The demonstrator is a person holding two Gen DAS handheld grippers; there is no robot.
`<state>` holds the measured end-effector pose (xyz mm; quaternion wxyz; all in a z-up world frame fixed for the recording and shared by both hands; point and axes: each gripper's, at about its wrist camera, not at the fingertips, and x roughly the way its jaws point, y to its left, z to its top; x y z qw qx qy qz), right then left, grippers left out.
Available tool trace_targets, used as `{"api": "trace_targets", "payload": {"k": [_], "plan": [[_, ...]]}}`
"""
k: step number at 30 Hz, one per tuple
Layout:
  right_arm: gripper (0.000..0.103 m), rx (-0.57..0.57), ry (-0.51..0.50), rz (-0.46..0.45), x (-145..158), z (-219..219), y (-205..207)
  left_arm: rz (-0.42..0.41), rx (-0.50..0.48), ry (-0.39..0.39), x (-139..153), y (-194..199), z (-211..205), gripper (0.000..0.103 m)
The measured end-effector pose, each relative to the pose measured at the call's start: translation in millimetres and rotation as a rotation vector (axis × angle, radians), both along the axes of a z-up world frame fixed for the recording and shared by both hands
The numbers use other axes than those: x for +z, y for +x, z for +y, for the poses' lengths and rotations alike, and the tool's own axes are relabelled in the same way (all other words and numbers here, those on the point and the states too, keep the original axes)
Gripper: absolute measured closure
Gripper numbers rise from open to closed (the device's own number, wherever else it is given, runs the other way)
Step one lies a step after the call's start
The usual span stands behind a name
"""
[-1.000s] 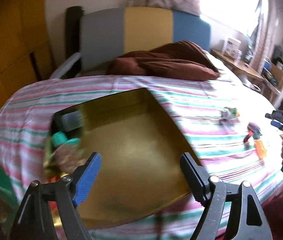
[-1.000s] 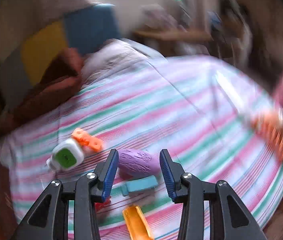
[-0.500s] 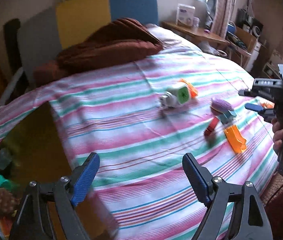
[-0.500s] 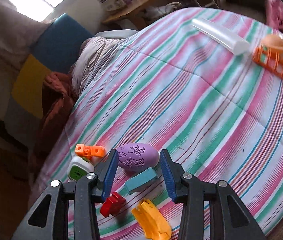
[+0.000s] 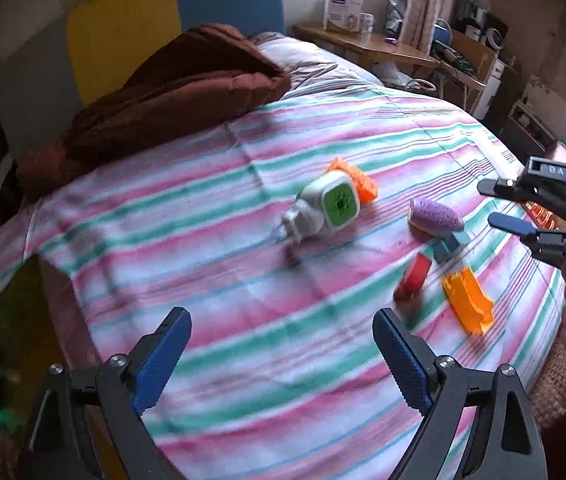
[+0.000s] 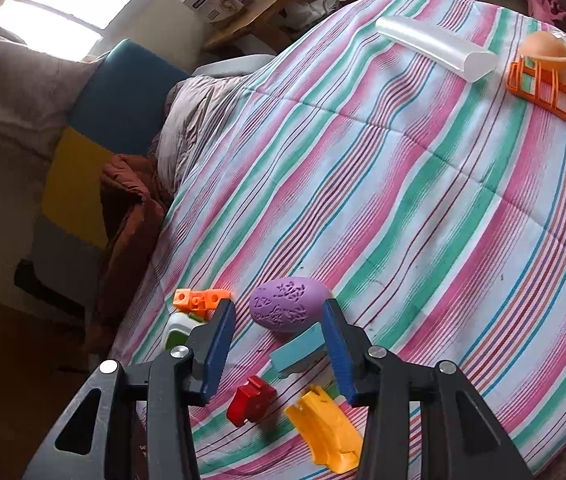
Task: Organize rigid objects
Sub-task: 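Move both tools back over the toys on the bedspread, then grasp the white-and-green plug device with the left tool and lift it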
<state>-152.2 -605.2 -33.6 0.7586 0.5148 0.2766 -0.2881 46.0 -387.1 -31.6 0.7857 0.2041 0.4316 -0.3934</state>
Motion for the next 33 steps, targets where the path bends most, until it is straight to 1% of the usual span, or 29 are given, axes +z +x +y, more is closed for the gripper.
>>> {"api": "trace_targets", "payload": {"k": [4,5,7,10,13,14,17,19,21,22,23,24,25,27,29,30,33], "plan": [[0.058,0.031,0.0,-0.009,2,4,5,-0.072,-0.054,0.006,1,6,-25,0.01],[0.058,0.035,0.0,-0.011,2,4,6,-0.093,-0.077,0.02,-1,8,-34,0.01],[0.058,0.035,-0.004,-0.005,3,5,6,-0.109,-0.1,0.046,-5,13,-47,0.01],[0.058,0.038,0.002,-0.004,3,5,6,-0.153,-0.154,0.062,-9,15,-67,0.01],[0.058,0.041,0.014,-0.011,2,4,6,-0.244,-0.226,0.119,-18,11,-90,0.01],[0.058,0.044,0.018,-0.015,2,4,6,-0.268,-0.253,0.144,-22,9,-97,0.007],[0.058,0.051,0.019,-0.014,1,5,6,-0.318,-0.309,0.203,-36,6,-113,0.006],[0.058,0.053,0.025,-0.017,0,5,7,-0.349,-0.331,0.235,-46,8,-124,0.006],[0.058,0.052,0.026,-0.016,0,4,7,-0.359,-0.323,0.24,-53,13,-133,0.006],[0.058,0.051,0.027,-0.017,-1,4,7,-0.345,-0.32,0.24,-56,16,-135,0.012],[0.058,0.05,0.03,-0.017,-1,3,7,-0.283,-0.318,0.237,-60,24,-138,0.037],[0.058,0.047,0.031,-0.015,-2,3,6,-0.205,-0.307,0.233,-63,31,-139,0.046],[0.058,0.046,0.032,-0.014,-2,2,6,-0.177,-0.285,0.225,-63,36,-137,0.049],[0.058,0.041,0.032,-0.013,-3,1,5,-0.093,-0.236,0.147,-58,46,-125,0.049],[0.058,0.036,0.033,-0.012,-3,0,3,-0.037,-0.175,0.106,-56,52,-109,0.049],[0.058,0.037,0.033,-0.012,-3,0,3,0.01,-0.134,0.082,-55,53,-95,0.049],[0.058,0.04,0.025,-0.004,-3,1,4,0.104,-0.083,0.035,-56,44,-65,0.049]]}}
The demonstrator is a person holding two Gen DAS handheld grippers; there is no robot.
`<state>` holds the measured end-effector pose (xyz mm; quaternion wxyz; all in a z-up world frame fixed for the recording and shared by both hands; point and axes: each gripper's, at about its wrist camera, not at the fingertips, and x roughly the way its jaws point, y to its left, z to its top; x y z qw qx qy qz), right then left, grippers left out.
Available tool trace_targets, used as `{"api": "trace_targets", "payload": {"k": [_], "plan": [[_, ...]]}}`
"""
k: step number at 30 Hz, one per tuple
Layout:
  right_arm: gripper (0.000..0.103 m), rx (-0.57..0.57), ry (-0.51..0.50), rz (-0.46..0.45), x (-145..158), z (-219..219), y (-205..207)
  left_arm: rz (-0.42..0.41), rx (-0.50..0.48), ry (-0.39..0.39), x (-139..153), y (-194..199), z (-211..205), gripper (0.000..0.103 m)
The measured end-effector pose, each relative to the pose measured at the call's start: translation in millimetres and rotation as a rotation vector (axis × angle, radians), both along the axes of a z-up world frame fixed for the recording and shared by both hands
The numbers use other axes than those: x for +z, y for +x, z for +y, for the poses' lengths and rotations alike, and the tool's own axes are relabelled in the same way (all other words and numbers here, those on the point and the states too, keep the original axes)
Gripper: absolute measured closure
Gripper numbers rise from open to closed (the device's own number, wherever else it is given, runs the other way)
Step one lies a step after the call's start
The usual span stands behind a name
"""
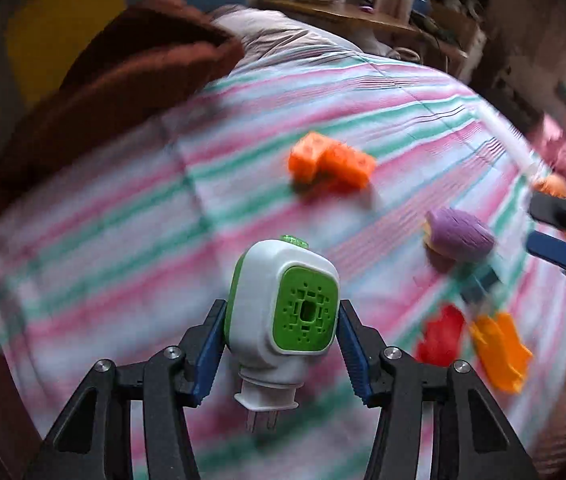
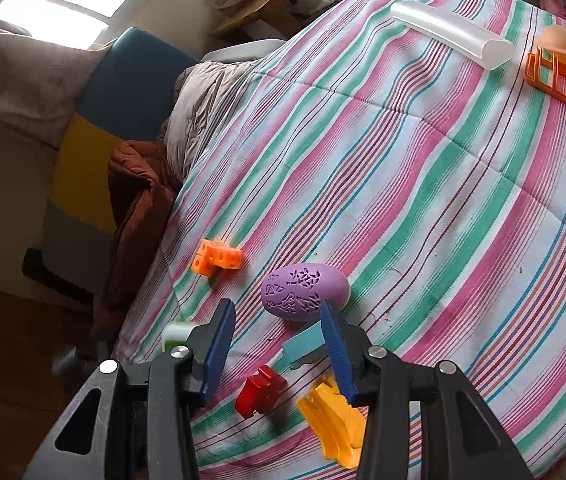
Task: Organize rigid objects
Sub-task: 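Grasp the white-and-green plug device with the left tool and lift it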
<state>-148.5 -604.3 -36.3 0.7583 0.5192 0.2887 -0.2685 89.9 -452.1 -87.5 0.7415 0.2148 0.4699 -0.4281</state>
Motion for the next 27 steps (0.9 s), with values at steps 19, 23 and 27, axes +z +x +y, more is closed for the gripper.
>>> {"api": "trace_targets", "payload": {"k": [19,23,27], "plan": [[0.058,-0.009,0.076,0.05,-23,-12,-4,0.139,0.041,-0.035,11,-97,111,0.029],[0.058,-0.028,0.084,0.061,-26,-15,-6,0.043,0.035,-0.058,23,-102,113,0.014],[0.058,-0.026,0.079,0.059,-25,-15,-7,-0.038,0.014,-0.019,18,-106,111,0.013]]}}
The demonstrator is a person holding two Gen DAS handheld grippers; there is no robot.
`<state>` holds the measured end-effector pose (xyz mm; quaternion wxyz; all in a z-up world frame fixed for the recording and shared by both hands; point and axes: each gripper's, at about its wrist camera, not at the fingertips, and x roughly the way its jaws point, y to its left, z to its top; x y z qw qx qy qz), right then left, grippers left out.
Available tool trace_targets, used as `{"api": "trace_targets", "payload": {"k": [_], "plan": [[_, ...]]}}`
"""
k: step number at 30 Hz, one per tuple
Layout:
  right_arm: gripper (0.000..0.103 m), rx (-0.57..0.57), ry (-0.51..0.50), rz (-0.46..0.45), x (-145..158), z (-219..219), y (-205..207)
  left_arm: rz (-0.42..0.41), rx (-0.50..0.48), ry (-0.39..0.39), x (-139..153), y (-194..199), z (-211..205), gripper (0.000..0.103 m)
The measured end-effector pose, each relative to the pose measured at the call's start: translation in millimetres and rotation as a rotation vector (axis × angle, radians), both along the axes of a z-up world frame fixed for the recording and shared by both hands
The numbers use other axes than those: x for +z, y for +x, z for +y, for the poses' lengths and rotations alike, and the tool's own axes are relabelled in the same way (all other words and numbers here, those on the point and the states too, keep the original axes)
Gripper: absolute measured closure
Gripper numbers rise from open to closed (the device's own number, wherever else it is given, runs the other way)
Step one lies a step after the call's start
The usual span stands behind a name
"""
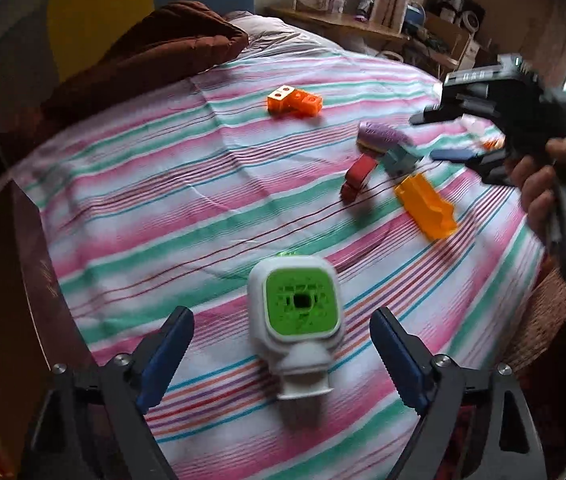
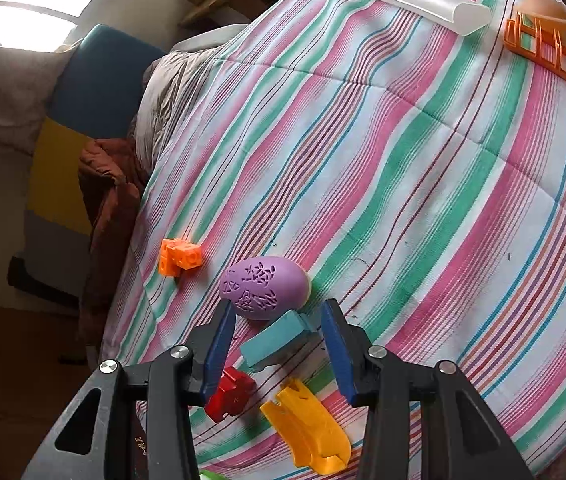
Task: Organize rigid objects
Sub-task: 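Hold the plug device up with the left tool while the right tool grasps the yellow slide piece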
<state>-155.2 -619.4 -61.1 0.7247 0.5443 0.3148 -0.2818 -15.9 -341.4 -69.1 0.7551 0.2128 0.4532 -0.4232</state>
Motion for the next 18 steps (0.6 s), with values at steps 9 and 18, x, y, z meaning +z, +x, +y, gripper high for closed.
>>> {"api": "trace_targets", "payload": {"k": [9,18], "plan": [[0.058,0.008,-0.002,0.006,-1,-1,4,0.076,-0.009,0.045,-21,12,-22,0.05],[0.058,0.049,0.03,0.055,-9,-1,10,0.024,0.013,0.008,-23,-16,15,0.051]]}}
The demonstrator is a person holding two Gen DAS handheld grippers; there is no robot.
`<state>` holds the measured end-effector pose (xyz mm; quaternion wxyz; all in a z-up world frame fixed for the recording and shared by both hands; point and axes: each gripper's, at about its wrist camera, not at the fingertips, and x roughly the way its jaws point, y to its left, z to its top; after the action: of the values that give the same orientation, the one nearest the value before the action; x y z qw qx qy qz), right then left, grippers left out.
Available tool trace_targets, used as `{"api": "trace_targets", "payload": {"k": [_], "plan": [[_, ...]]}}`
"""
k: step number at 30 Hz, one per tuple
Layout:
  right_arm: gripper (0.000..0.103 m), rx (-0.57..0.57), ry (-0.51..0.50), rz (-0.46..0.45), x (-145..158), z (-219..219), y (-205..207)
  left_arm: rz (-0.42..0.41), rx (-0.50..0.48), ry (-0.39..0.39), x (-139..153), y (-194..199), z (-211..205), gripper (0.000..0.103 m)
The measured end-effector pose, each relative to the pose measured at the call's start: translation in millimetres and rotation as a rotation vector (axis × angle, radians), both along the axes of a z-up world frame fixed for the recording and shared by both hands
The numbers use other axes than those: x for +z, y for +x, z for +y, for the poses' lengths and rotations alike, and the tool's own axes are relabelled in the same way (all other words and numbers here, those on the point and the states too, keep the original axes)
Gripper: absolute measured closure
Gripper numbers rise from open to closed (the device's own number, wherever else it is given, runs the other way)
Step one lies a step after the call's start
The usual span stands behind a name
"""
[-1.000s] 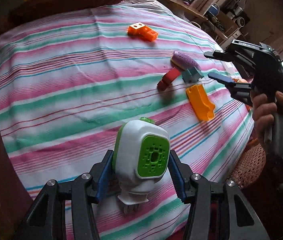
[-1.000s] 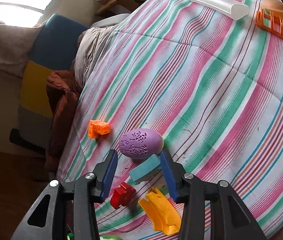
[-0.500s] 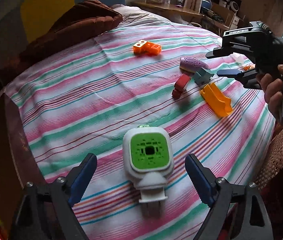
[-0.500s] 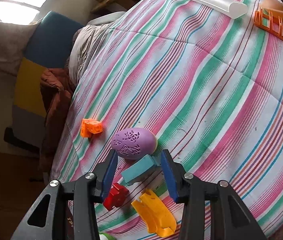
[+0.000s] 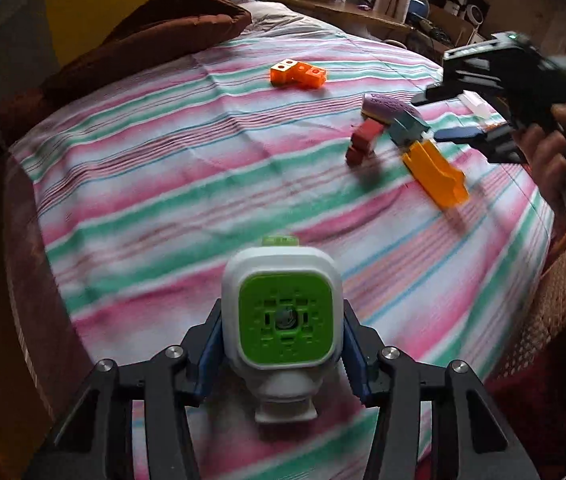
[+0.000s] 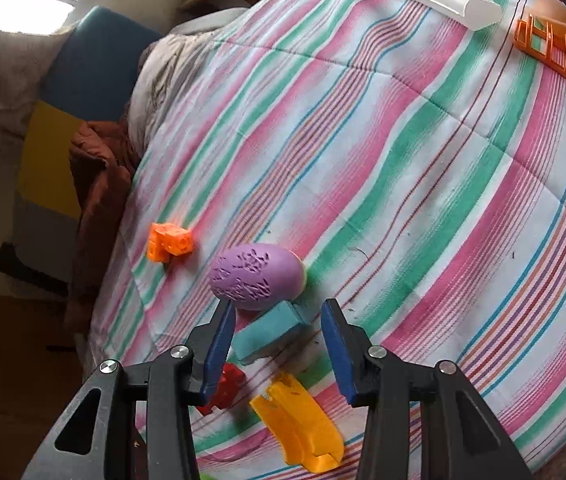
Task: Organize rigid objects
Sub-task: 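Hold the plug device up with the left tool while the right tool grasps the yellow slide piece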
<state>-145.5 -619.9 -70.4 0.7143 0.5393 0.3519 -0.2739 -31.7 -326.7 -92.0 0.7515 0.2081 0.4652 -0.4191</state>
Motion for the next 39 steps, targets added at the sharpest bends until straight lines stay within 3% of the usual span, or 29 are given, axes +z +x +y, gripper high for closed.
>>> {"api": "trace_targets", "payload": {"k": [3,9,15,17,25,29,35,39], "plan": [[0.058,0.019,0.008,0.018,-2,1,0,-0.033,-0.007,0.013,-3,-7,7,0.051],[0.058,0.107,0.009,0.04,-3,11,9,-0.02,0.009,0.016,-1,-6,10,0.051],[0.058,0.326,-0.03,0.123,-7,37,42,-0.008,0.004,-0.002,4,-10,19,0.051],[0.058,0.382,-0.103,0.177,-4,49,51,-0.001,0.001,-0.014,6,-10,21,0.051],[0.057,0.42,-0.15,0.218,-6,56,57,-0.022,-0.032,-0.081,28,-16,29,0.051],[0.057,0.435,-0.107,0.243,-1,48,57,-0.024,-0.028,-0.105,34,-18,37,0.051],[0.057,0.51,-0.134,0.291,-3,64,54,-0.017,-0.012,-0.134,39,-16,49,0.051],[0.057,0.566,-0.279,0.315,-4,84,54,-0.038,-0.002,-0.154,48,-18,59,0.051]]}}
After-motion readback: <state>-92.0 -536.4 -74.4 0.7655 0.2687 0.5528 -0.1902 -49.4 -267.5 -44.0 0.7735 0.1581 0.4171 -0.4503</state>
